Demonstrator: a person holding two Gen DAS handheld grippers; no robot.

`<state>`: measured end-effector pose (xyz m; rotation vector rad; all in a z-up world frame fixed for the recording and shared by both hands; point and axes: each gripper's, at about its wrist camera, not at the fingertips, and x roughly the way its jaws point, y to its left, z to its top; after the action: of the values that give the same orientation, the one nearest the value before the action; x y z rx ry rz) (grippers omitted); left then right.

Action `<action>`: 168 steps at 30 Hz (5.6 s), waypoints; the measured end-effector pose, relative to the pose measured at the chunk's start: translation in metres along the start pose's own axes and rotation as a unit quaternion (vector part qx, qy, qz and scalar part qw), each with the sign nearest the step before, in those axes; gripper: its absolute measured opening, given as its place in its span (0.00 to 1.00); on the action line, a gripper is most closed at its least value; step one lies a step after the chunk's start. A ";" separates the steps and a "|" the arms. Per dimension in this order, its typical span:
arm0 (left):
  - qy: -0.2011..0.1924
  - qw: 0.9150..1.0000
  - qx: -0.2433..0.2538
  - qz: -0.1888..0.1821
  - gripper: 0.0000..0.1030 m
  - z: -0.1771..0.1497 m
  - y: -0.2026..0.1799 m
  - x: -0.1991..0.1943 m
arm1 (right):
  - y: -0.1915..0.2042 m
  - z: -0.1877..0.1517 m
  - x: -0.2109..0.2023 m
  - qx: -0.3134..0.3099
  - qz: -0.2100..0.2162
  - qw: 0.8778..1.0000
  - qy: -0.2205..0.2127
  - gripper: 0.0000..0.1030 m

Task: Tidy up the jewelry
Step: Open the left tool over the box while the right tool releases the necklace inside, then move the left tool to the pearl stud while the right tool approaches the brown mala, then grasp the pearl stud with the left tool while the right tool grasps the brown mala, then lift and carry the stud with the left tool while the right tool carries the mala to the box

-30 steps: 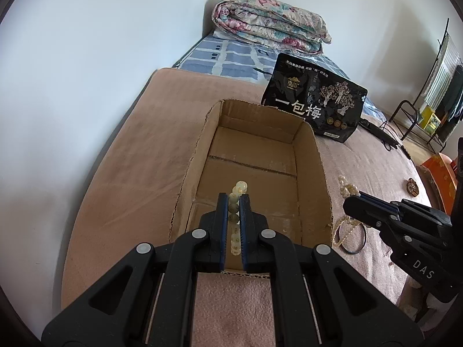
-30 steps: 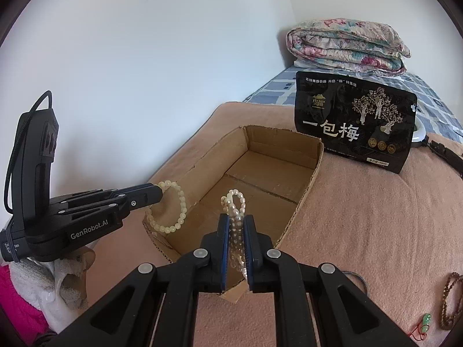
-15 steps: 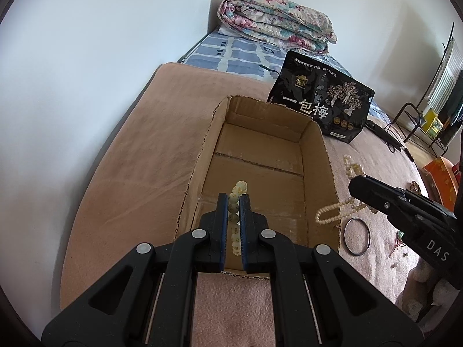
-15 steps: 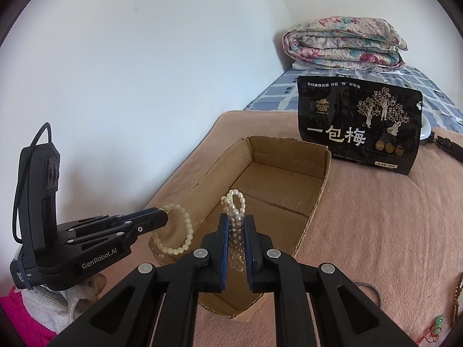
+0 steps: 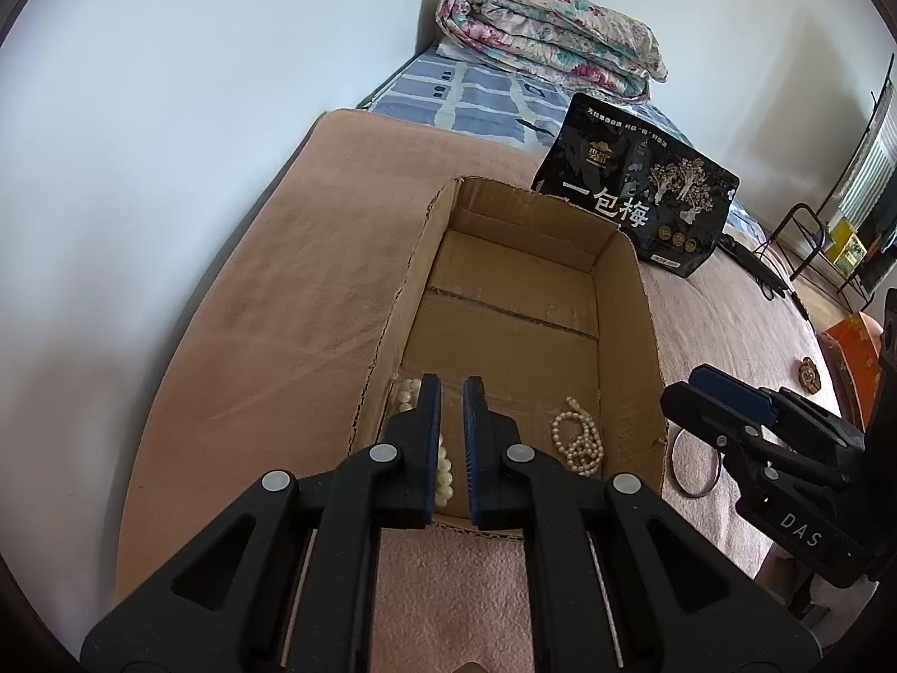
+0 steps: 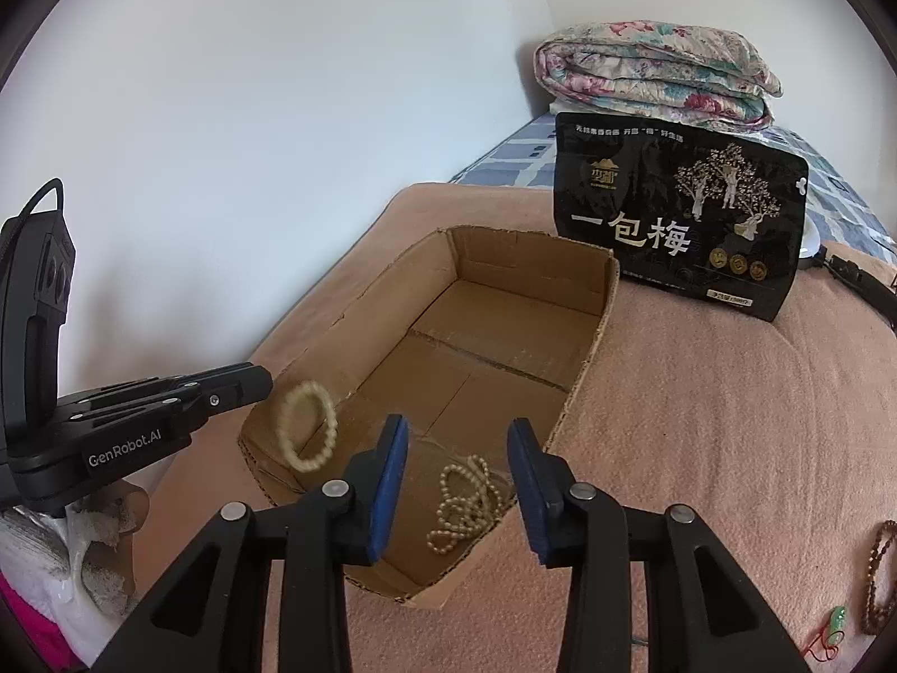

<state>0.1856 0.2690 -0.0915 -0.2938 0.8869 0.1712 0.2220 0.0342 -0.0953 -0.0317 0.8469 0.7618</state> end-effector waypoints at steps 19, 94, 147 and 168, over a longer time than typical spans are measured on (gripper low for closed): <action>-0.031 0.999 0.032 -0.015 0.06 -0.004 -0.051 -0.030 | -0.033 -0.009 -0.074 -0.011 -0.065 0.997 -0.039 0.63; 0.119 0.952 0.230 -0.160 0.36 -0.155 -0.315 0.037 | -0.344 -0.117 -0.145 0.194 -0.177 0.961 0.086 0.87; 0.087 0.953 0.241 -0.162 0.06 -0.145 -0.316 0.031 | -0.310 -0.085 -0.158 0.143 -0.171 0.974 0.046 0.10; 0.025 0.970 0.182 -0.161 0.06 -0.100 -0.254 -0.013 | -0.236 -0.029 -0.190 0.105 -0.155 0.981 -0.042 0.10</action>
<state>0.1722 -0.0040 -0.0946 -0.0955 0.8888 -0.3000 0.2694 -0.2623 -0.0465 0.0553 0.8144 0.3768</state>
